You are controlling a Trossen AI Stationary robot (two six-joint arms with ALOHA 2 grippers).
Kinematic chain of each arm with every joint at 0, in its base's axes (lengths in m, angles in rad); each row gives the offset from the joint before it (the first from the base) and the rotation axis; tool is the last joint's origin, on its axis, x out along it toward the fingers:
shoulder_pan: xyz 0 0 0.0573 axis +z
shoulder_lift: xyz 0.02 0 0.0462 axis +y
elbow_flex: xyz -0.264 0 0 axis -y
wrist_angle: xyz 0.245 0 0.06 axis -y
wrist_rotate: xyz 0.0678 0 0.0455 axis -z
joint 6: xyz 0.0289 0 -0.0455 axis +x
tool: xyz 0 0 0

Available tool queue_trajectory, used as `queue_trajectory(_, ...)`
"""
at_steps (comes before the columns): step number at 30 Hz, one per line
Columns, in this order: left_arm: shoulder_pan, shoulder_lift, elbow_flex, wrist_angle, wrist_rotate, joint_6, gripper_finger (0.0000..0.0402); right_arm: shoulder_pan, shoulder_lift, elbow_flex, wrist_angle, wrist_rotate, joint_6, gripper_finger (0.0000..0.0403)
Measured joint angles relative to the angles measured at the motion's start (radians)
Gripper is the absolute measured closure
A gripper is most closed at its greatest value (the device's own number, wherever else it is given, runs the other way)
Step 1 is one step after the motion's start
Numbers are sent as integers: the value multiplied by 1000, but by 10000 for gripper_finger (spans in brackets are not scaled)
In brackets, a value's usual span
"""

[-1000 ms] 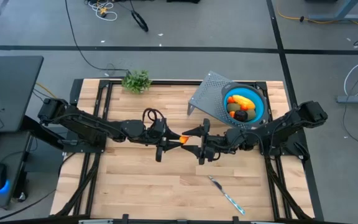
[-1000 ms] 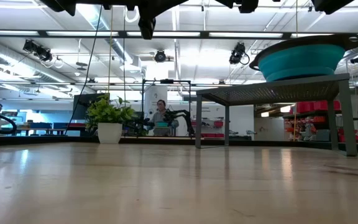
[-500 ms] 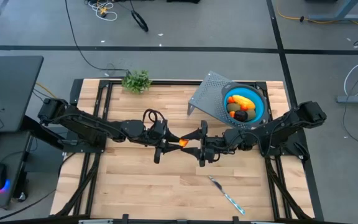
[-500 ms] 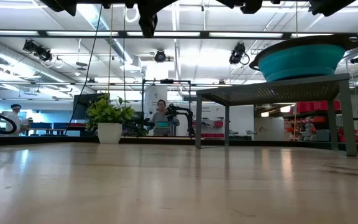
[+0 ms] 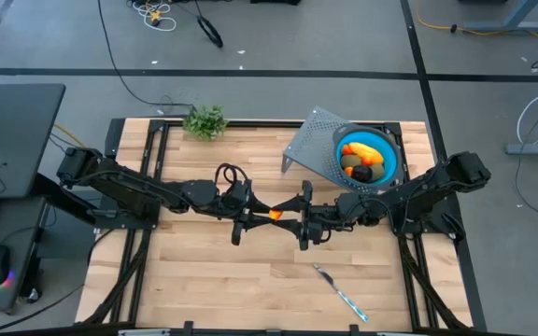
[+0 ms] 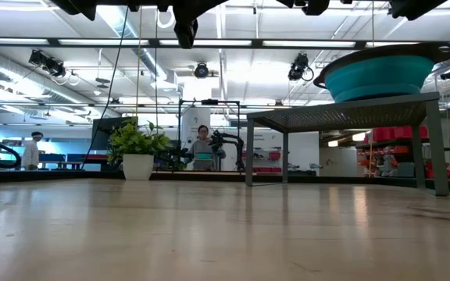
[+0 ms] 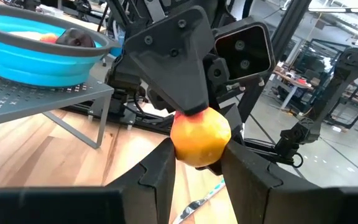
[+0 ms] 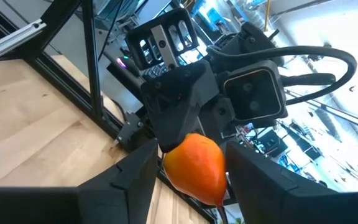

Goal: Pick & Place Fruit
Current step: Put the pear into the strainer bowl on the shelf

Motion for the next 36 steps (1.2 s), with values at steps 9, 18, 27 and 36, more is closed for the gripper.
queue_trajectory(9,0,0,0,-1,-9,0,272,0,0,0,0,0,1,223)
queue_trajectory(18,0,0,0,-3,-26,5,208,0,0,0,1,1,16,225)
queue_trajectory(27,2,-9,0,-5,-15,6,119,23,0,0,2,126,28,225)
queue_trajectory(36,0,-53,-1,-27,-17,41,76,65,-12,0,21,285,26,226)
